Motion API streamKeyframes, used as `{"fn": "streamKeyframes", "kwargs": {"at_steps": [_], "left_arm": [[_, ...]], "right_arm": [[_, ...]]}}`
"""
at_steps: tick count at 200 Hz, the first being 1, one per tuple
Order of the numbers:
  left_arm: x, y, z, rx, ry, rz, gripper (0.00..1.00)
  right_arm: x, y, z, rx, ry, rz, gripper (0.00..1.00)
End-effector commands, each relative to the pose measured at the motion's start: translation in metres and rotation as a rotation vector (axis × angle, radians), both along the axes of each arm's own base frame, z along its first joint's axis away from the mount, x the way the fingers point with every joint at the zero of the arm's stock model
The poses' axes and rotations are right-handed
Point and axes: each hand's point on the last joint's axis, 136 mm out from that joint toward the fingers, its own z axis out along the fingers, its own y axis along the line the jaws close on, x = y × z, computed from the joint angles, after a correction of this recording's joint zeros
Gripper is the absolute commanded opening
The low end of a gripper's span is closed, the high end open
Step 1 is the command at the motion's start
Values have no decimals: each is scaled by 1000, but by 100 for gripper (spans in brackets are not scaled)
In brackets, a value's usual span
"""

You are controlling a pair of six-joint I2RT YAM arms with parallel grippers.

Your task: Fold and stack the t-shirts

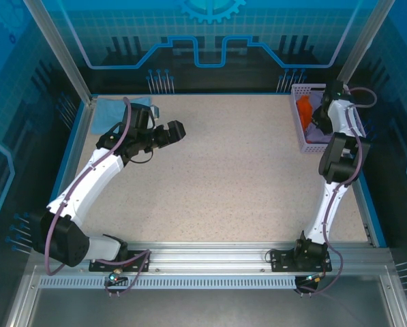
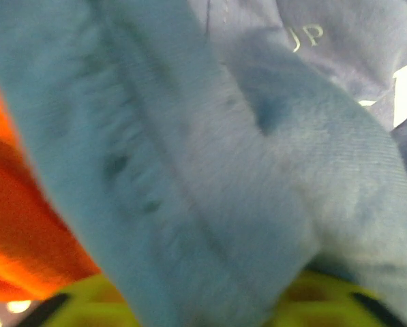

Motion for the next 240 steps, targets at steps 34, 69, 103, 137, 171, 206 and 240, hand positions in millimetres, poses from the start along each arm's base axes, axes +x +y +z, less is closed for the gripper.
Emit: {"fn": "streamKeyframes", "kwargs": {"at_steps": [34, 69, 103, 137, 171, 206, 240], "left_arm": [[0, -6, 2, -33, -6, -21, 99], [0, -7, 3, -42, -9, -22, 99], [0, -8, 6, -55, -17, -28, 99], [-2, -9, 10, -66, -32, -36, 99], [-4, -9, 22, -77, -75, -46, 99], [-7, -10, 37, -93, -138, -54, 99], [-9, -3, 46, -75, -183, -35, 99]], "right_arm": [[12, 26, 129, -84, -400, 51, 0], [8, 67, 232, -176, -696, 159, 0], [-10, 126, 346, -251, -958, 341, 0], [-59, 197, 468, -345, -1224, 550, 0], [-105, 261, 530, -322, -1337, 772, 0], [-115, 295, 518, -183, -1258, 870, 0], [-88, 317, 447, -14, -1063, 902, 0]]}}
